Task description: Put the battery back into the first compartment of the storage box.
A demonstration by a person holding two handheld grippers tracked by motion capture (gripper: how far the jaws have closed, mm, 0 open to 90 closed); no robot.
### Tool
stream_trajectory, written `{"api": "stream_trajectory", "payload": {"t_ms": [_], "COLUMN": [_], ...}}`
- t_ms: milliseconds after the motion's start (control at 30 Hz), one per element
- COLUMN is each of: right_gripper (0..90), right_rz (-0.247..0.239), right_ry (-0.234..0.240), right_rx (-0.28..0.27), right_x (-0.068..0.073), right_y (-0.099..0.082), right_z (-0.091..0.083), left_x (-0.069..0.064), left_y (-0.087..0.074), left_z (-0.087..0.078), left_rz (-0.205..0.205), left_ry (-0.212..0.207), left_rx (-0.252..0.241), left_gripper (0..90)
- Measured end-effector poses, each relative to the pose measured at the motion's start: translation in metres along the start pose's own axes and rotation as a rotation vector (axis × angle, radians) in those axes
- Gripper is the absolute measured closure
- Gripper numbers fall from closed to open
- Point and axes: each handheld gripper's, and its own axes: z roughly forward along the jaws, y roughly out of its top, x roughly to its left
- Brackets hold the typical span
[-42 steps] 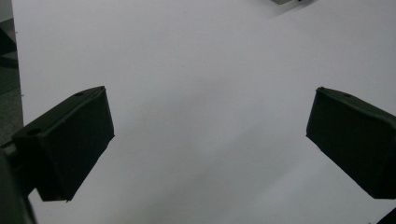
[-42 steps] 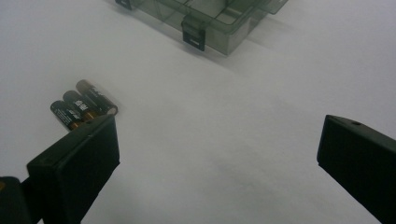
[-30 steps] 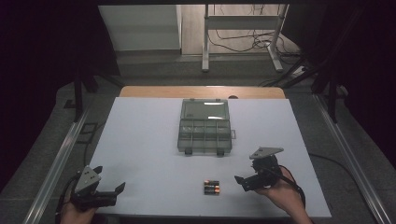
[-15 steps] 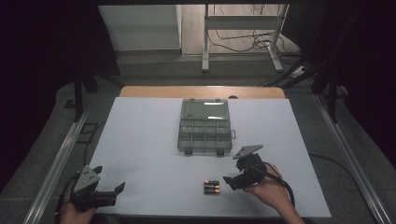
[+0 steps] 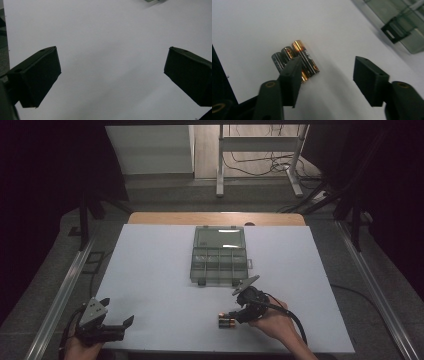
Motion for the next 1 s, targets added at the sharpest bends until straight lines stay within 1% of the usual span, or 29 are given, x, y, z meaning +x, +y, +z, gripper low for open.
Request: {"api": "stream_trajectory", "payload": {"t_ms": [67, 100, 133, 167, 233, 300, 333, 367, 433, 467, 567, 600, 633, 667, 700, 733, 833, 900, 967, 1000], "right_gripper": [49.6, 49.6, 51.7, 55.8, 59.0, 59.5, 61.1, 61.1, 64.7, 64.7, 69.3, 71.2, 71.2, 72.9, 75.1, 75.5, 76.3, 76.4, 76.4, 76.5], "right_rz": [-0.013, -0.013, -0.022, -0.031, -0.04, -0.048, -0.065, -0.065, -0.084, -0.084, -0.095, -0.099, -0.099, -0.113, -0.117, -0.135, -0.124, -0.12, -0.115, -0.103], "right_ry": [0.008, 0.008, 0.015, 0.027, 0.038, 0.046, 0.055, 0.055, 0.07, 0.07, 0.082, 0.079, 0.079, 0.069, 0.067, 0.057, 0.059, 0.051, 0.046, 0.051], "right_rx": [0.011, 0.011, 0.017, 0.025, 0.032, 0.035, 0.042, 0.042, 0.052, 0.052, 0.065, 0.071, 0.071, 0.089, 0.094, 0.109, 0.112, 0.109, 0.093, 0.082], "right_x": [0.001, 0.001, 0.002, 0.003, 0.004, 0.004, 0.005, 0.005, 0.006, 0.006, 0.003, 0.002, 0.002, 0.001, 0.001, 0.0, 0.0, 0.0, 0.0, -0.001], "right_y": [0.003, 0.003, 0.005, 0.008, 0.01, 0.012, 0.014, 0.014, 0.016, 0.016, 0.019, 0.02, 0.02, 0.021, 0.021, 0.021, 0.022, 0.022, 0.022, 0.022], "right_z": [0.003, 0.003, 0.006, 0.009, 0.011, 0.013, 0.016, 0.016, 0.019, 0.019, 0.025, 0.027, 0.027, 0.031, 0.033, 0.035, 0.036, 0.036, 0.034, 0.032], "left_x": [0.0, 0.0, 0.0, 0.0, 0.0, 0.0, 0.0, 0.0, 0.0, 0.0, 0.0, 0.0, 0.0, 0.0, 0.0, 0.0, 0.0, 0.0, 0.0, 0.0], "left_y": [0.0, 0.0, 0.0, 0.0, 0.0, 0.0, 0.0, 0.0, 0.0, 0.0, 0.0, 0.0, 0.0, 0.0, 0.0, 0.0, 0.0, 0.0, 0.0, 0.0], "left_z": [0.0, 0.0, 0.0, 0.0, 0.0, 0.0, 0.0, 0.0, 0.0, 0.0, 0.0, 0.0, 0.0, 0.0, 0.0, 0.0, 0.0, 0.0, 0.0, 0.0], "left_rz": [0.001, 0.001, 0.001, 0.001, -0.001, -0.001, -0.002, -0.002, -0.001, -0.001, -0.001, 0.0, 0.0, 0.001, 0.001, 0.002, 0.0, 0.001, 0.004, 0.005], "left_ry": [0.0, 0.0, -0.001, -0.001, -0.002, -0.002, -0.002, -0.002, -0.002, -0.002, -0.003, -0.003, -0.003, -0.003, -0.003, -0.003, -0.004, -0.004, -0.004, -0.004], "left_rx": [0.001, 0.001, 0.001, 0.0, -0.001, -0.002, -0.002, -0.002, -0.002, -0.002, -0.002, -0.002, -0.003, -0.003, -0.003, -0.001, -0.002, -0.001, 0.0, 0.0], "left_gripper": [1.6, 1.6, 1.6, 1.6, 1.6, 1.6, 1.6, 1.5, 1.6, 1.6, 1.6, 1.6, 1.6, 1.6, 1.6, 1.6, 1.6, 1.6, 1.6, 1.6]}}
